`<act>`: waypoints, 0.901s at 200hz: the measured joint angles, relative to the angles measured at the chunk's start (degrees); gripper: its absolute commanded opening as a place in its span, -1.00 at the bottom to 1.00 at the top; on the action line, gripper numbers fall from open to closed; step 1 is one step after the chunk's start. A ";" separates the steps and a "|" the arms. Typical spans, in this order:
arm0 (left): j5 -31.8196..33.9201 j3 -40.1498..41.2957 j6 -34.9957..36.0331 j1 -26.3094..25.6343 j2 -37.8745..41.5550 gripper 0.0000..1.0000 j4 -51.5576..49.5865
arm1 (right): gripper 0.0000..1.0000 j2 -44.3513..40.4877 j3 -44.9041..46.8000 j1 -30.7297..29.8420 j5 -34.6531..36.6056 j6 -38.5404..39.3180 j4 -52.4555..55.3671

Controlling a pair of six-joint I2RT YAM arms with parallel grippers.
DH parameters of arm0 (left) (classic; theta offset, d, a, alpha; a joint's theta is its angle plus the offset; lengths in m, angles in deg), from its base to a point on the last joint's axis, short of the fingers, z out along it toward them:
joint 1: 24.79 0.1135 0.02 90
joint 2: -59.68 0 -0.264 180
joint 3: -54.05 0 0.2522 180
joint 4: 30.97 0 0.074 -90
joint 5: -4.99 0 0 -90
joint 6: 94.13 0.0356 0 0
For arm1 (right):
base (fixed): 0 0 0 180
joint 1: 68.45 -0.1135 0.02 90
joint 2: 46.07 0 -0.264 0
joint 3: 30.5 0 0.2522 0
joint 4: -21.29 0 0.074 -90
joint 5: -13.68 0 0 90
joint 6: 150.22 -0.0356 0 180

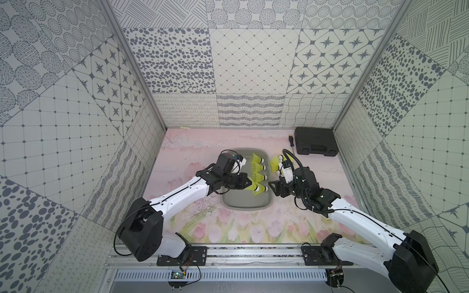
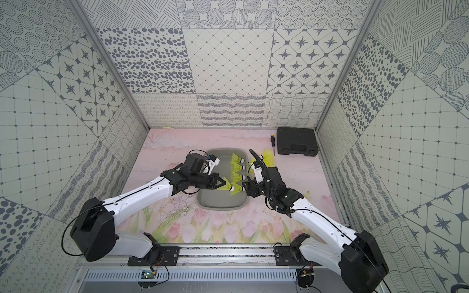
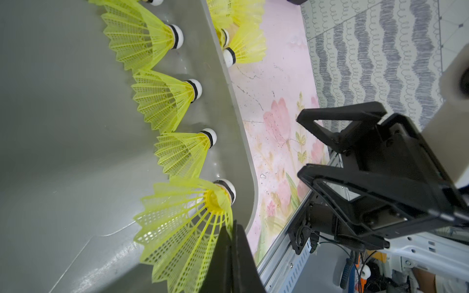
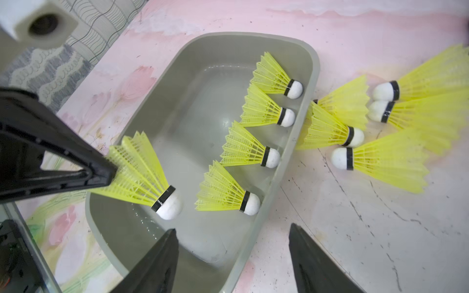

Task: Put the shuttlecocks into the storage box
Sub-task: Place the shuttlecock in the storage box.

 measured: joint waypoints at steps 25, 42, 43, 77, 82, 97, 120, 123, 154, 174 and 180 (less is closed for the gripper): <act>1.66 3.74 -6.60 -0.76 0.74 -1.00 4.83 | 0.29 3.37 -0.70 1.46 0.09 -3.30 1.03; 2.36 5.44 -10.56 -1.27 0.85 -1.00 7.45 | 0.24 6.10 -1.49 2.14 -0.50 -5.07 1.68; 2.40 5.55 -10.78 -1.31 0.85 -1.00 7.65 | 0.23 6.19 -1.51 2.16 -0.52 -5.11 1.70; 3.28 8.00 -16.65 -2.49 0.90 -1.00 11.85 | 0.14 10.21 -2.29 2.62 -1.79 -7.61 2.25; 3.43 8.44 -17.64 -2.69 0.96 -1.00 12.41 | 0.11 10.69 -2.29 2.62 -2.01 -7.78 2.25; 3.76 9.49 -19.54 -3.13 1.11 -1.00 13.81 | 0.05 11.80 -2.32 2.64 -2.73 -8.31 2.25; 4.04 10.80 -22.10 -3.82 1.44 -1.00 15.37 | -0.01 12.96 -2.32 2.64 -3.65 -9.14 2.19; 4.09 10.97 -22.36 -3.96 1.44 -1.00 15.67 | -0.02 13.07 -2.32 2.64 -3.80 -9.14 2.19; 4.13 12.74 -25.14 -4.96 1.46 -1.00 18.05 | -0.05 13.94 -2.32 2.64 -4.90 -9.46 1.77; 4.22 13.79 -26.62 -5.66 1.46 -1.00 19.17 | -0.08 14.21 -2.32 2.64 -5.64 -9.84 1.46; 4.26 14.10 -27.10 -5.92 1.46 -1.00 19.50 | -0.08 14.36 -2.32 2.64 -5.79 -10.03 1.31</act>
